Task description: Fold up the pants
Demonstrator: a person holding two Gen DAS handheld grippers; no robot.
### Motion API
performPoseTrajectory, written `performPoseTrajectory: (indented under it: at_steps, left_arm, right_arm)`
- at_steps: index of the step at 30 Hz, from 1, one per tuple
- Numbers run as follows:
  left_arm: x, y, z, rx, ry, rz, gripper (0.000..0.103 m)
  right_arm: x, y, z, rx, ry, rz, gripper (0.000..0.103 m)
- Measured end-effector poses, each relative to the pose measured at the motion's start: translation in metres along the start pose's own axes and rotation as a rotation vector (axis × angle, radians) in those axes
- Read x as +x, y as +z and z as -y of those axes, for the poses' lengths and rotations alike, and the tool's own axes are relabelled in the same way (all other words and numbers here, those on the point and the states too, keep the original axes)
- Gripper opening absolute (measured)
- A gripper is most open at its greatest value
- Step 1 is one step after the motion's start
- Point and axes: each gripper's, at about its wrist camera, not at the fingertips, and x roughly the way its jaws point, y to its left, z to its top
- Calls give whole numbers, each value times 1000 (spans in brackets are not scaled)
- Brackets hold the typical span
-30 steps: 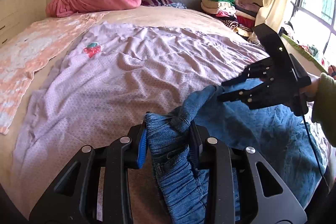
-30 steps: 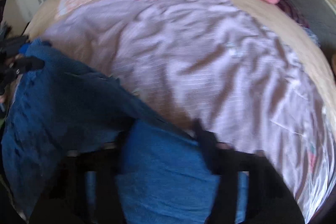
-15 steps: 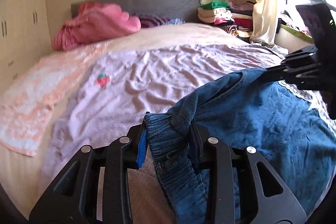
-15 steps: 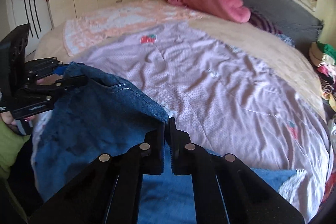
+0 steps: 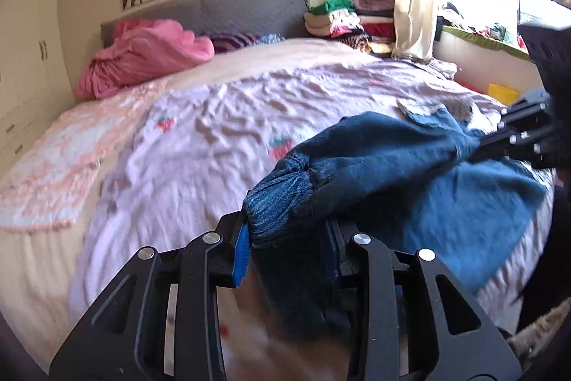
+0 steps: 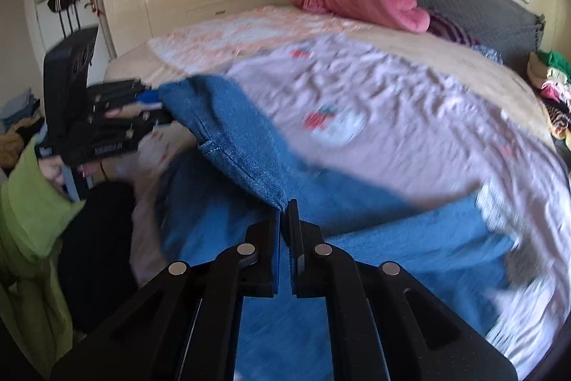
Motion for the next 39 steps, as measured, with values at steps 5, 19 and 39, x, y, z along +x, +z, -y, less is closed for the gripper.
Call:
performPoseTrajectory:
  at_steps: [5,19,39]
  left_arm:
    - [-12,-23,5,-3,-7,-59,26]
    - [-30,-64,-1,-126,8,-247,32]
    - [32,-46,70,-129,-113,-338,36]
  right_arm:
    - [9,-30,-28,14,19,-37,4]
    - [36,-70,-46,53,44,-104,7]
    - [-27,-70,-14,204,64,40,28]
